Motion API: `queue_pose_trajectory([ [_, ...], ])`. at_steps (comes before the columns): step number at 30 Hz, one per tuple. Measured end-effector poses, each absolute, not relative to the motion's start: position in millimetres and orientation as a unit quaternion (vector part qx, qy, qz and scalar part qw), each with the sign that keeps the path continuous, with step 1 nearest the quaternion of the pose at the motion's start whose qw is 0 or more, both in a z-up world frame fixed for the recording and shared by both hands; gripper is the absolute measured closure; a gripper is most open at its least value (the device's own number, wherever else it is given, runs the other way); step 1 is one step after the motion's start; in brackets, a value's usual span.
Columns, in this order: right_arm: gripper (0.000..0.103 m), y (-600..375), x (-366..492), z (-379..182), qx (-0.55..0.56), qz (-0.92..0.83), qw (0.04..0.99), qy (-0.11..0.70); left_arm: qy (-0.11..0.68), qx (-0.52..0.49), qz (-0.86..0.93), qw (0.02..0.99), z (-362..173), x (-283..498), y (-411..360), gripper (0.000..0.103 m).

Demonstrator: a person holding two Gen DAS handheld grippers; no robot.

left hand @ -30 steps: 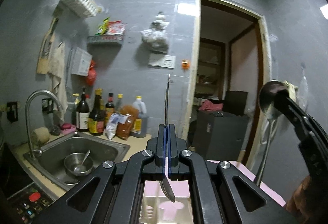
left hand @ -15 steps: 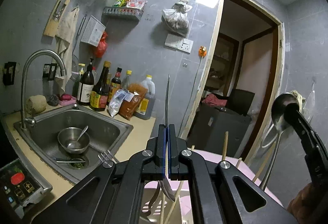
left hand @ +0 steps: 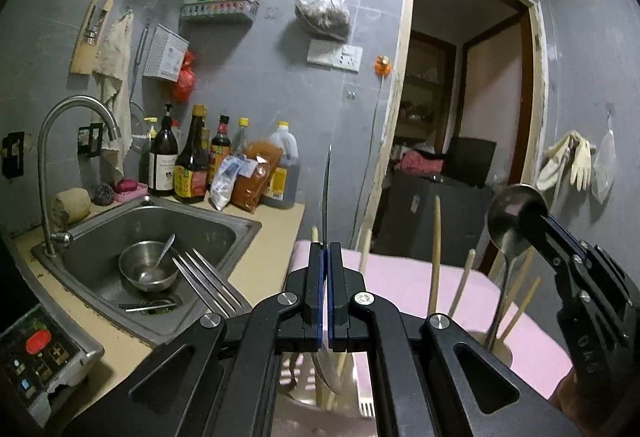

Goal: Organize utensils
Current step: 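Lower both spoons into the caddy and open both grippers to release them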

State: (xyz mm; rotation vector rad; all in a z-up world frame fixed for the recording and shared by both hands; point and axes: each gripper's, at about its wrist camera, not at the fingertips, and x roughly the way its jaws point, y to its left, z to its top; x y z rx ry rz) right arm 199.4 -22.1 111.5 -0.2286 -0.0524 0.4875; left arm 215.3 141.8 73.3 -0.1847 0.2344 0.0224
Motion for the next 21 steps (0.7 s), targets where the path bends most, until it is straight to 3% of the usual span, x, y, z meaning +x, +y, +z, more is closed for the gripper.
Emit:
queue_pose_trajectory([
  [21, 0.101, -22, 207, 80, -0.117, 0.255, 0.958, 0.057, 0.185, -0.091, -0.004, 0.979, 45, 217, 131, 0.103],
])
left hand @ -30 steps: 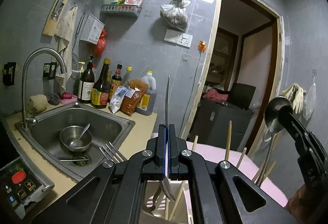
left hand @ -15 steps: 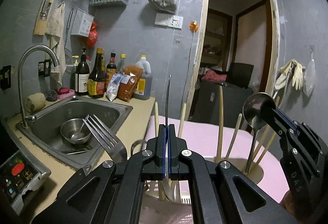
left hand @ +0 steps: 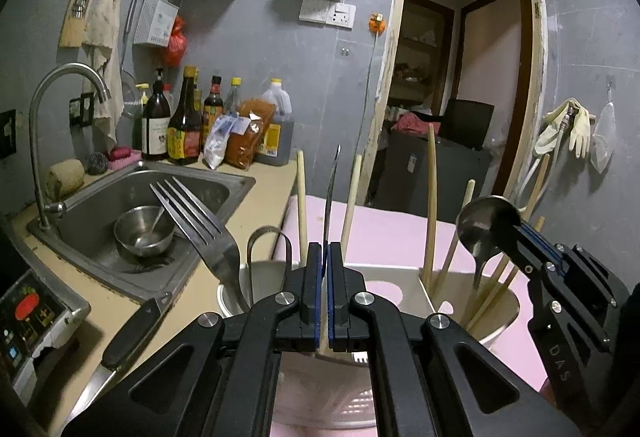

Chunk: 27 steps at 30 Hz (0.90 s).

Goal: Organize utensils
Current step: 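Lower both spoons into the caddy and open both grippers to release them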

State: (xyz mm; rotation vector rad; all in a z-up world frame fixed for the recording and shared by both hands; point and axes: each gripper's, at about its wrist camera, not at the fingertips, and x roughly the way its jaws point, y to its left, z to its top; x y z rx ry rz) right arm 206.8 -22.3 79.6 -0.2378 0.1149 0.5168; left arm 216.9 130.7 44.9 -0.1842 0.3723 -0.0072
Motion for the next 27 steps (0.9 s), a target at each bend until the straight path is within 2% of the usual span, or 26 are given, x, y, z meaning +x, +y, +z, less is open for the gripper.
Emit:
queue_pose_trajectory([
  [14, 0.100, -27, 212, 72, -0.107, 0.266, 0.953, 0.101, 0.208, -0.099, -0.021, 0.973, 42, 216, 130, 0.101],
  [20, 0.097, -30, 210, 73, -0.105, 0.268, 0.952, 0.108, 0.208, -0.099, -0.024, 0.973, 42, 212, 128, 0.100],
  [24, 0.095, -33, 210, 70, -0.103, 0.269, 0.951, 0.115, 0.206, -0.103, -0.025, 0.973, 43, 210, 128, 0.087],
  [27, 0.094, -35, 210, 71, -0.101, 0.272, 0.950, 0.117, 0.203, -0.110, -0.026, 0.973, 44, 207, 130, 0.083],
])
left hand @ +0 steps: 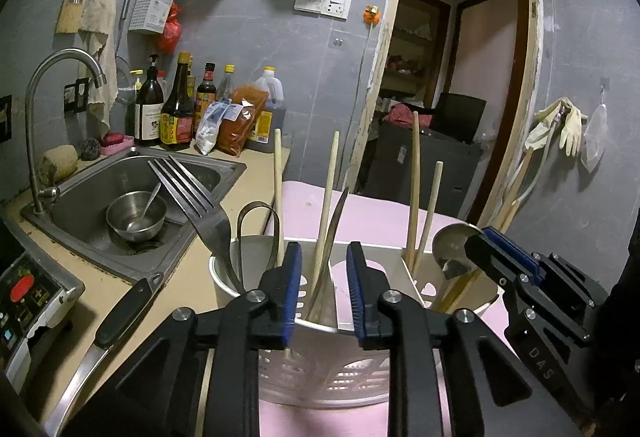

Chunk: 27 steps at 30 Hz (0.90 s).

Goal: Organize utensils
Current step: 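Lower both spoons into the caddy and open both grippers to release them, then withdraw both open grippers up and back from the caddy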

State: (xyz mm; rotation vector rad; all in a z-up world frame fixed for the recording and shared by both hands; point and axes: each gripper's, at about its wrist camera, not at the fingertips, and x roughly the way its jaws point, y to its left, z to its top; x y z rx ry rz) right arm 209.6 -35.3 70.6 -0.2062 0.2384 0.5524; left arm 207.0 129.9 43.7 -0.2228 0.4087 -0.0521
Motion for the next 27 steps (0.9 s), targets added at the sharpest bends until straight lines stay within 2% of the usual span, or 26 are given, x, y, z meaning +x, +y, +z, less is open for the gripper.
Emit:
queue_pose_trajectory([
  [4, 0.089, -37, 209, 72, -0.097, 0.276, 0.949, 0.120, 0.198, -0.117, -0.026, 0.973, 47, 205, 132, 0.080],
  [13, 0.086, -40, 204, 76, -0.095, 0.272, 0.951, 0.109, 0.183, -0.130, -0.025, 0.974, 52, 200, 137, 0.073],
  [27, 0.084, -44, 200, 79, -0.090, 0.265, 0.955, 0.097, 0.178, -0.132, -0.019, 0.975, 55, 198, 140, 0.072],
])
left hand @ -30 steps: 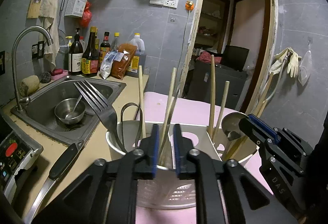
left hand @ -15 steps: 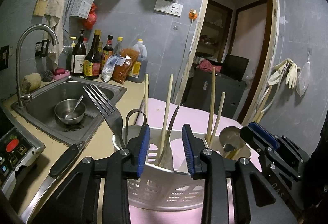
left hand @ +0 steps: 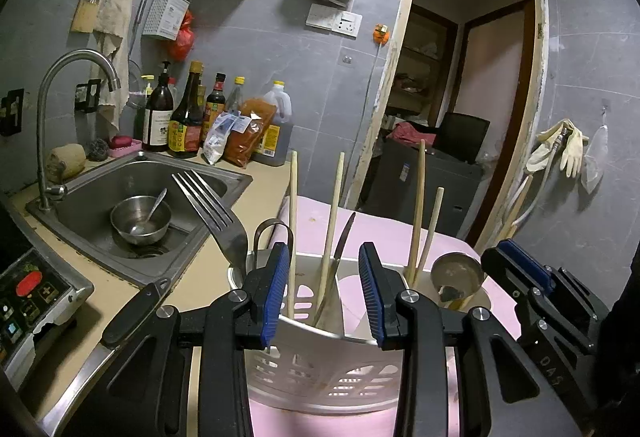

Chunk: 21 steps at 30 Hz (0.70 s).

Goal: Organize utensils
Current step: 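Withdraw both open grippers up and back from the caddy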

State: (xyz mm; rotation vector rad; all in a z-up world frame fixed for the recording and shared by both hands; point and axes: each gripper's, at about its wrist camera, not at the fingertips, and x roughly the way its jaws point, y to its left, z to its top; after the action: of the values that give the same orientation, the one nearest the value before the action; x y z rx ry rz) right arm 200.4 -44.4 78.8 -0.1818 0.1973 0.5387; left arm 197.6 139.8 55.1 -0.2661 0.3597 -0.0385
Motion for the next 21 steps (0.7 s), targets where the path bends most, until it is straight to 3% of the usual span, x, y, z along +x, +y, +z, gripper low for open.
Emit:
queue_pose_trajectory([
  [4, 0.082, -48, 198, 81, -0.084, 0.263, 0.957, 0.092, 0.175, -0.131, -0.017, 0.976, 56, 196, 139, 0.071],
  [13, 0.070, -58, 194, 88, -0.072, 0.255, 0.961, 0.082, 0.166, -0.131, -0.010, 0.977, 61, 193, 135, 0.058],
  [21, 0.056, -79, 187, 98, -0.046, 0.234, 0.968, 0.076, 0.150, -0.124, 0.018, 0.981, 67, 184, 127, 0.038],
])
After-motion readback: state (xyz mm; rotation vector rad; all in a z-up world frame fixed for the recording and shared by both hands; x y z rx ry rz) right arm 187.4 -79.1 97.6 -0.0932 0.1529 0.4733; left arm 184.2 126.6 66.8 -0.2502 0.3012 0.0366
